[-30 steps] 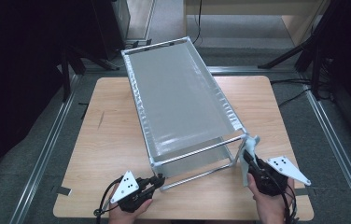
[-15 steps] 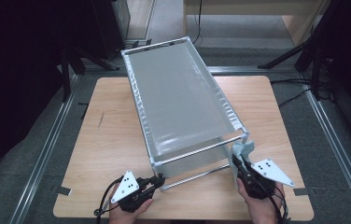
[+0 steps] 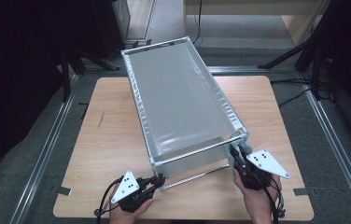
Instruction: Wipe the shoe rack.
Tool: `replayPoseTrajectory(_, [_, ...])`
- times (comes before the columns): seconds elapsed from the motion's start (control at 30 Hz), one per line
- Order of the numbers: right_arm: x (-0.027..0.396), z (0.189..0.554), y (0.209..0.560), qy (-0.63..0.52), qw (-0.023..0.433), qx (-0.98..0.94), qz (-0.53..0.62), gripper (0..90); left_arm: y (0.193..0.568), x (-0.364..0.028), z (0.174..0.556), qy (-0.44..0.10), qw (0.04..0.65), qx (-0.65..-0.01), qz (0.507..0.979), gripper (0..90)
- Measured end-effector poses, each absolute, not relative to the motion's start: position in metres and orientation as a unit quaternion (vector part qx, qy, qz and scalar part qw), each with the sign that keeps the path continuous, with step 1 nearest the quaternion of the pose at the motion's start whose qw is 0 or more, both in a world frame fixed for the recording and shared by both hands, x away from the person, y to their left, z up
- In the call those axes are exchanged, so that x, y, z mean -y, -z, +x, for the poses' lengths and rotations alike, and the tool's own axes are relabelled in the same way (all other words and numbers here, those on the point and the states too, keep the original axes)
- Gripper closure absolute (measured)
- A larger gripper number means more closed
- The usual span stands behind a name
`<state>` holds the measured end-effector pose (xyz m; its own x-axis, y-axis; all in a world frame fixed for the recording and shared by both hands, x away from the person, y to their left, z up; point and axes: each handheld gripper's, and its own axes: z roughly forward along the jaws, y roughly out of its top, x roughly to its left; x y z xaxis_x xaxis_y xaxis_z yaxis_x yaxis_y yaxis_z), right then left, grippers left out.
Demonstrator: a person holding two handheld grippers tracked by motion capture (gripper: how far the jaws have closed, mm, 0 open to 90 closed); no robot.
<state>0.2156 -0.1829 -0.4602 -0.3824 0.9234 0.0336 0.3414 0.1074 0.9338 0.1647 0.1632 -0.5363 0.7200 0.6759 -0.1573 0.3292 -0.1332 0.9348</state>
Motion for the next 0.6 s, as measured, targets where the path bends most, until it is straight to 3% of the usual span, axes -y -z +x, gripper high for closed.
replayPoseTrajectory(0.33, [0.150,0.246,0.514,-0.427,0.249,-0.732,0.469,82.6,0.536,-0.163,0.165,-0.156,0.562,-0.340,0.738,80.6])
replayPoseTrajectory(0.43, [0.146,0.252,0.524,-0.388,0.245,-0.746,0.483,73.4,0.536,-0.163,0.164,-0.156,0.561,-0.341,0.738,80.7])
replayPoseTrajectory(0.6, [0.147,0.253,0.541,-0.351,0.230,-0.753,0.507,81.0,0.536,-0.163,0.165,-0.155,0.562,-0.341,0.738,80.6])
